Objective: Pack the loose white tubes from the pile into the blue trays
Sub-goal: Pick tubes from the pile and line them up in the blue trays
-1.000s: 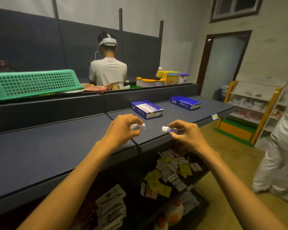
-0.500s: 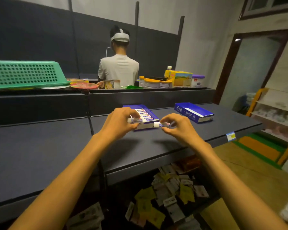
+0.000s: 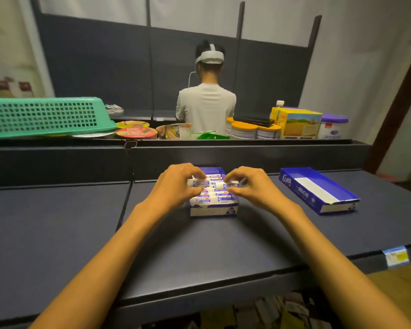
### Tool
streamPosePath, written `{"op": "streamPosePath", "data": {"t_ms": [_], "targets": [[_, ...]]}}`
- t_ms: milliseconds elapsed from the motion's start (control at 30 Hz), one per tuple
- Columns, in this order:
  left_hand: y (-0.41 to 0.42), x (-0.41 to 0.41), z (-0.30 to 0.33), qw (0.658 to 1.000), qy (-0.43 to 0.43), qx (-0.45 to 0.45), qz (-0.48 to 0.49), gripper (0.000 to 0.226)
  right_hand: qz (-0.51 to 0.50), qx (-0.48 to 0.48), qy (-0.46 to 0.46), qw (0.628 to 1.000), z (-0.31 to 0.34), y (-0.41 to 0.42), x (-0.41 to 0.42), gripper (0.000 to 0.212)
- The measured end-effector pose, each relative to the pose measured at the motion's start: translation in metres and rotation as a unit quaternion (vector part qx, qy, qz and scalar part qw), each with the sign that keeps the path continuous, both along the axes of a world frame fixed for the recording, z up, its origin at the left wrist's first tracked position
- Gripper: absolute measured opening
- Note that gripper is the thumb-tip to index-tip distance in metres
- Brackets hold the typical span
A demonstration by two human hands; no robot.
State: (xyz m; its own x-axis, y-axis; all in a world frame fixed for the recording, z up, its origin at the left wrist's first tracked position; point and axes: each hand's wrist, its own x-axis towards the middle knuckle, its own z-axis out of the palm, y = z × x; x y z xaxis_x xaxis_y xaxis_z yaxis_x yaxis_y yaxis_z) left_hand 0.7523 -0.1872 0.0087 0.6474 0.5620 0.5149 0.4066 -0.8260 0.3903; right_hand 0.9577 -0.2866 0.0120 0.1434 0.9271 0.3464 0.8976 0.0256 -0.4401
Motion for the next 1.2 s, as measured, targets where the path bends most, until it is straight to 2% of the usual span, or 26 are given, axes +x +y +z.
{"op": "streamPosePath", "data": {"t_ms": [233, 467, 967, 1200], "targets": [[-0.005, 0.005, -0.008, 0.998, 0.021, -0.009, 0.055, 0.027, 0.089, -0.108, -0.026, 0.990, 0.003, 0.028, 0.020, 0.024], [-0.021, 0.006, -0.010, 0.997, 0.021, -0.018, 0.069, 0.028, 0.160, -0.151, -0.065, 0.973, 0.010, 0.031, 0.024, 0.027], [-0.025, 0.004, -0.017, 0.997, -0.003, -0.025, 0.072, 0.029, 0.166, -0.163, -0.092, 0.968, 0.006, 0.037, 0.018, 0.024], [-0.023, 0.003, -0.019, 0.997, -0.002, -0.038, 0.072, 0.030, 0.147, -0.158, -0.148, 0.965, 0.003, 0.041, 0.012, 0.016]]}}
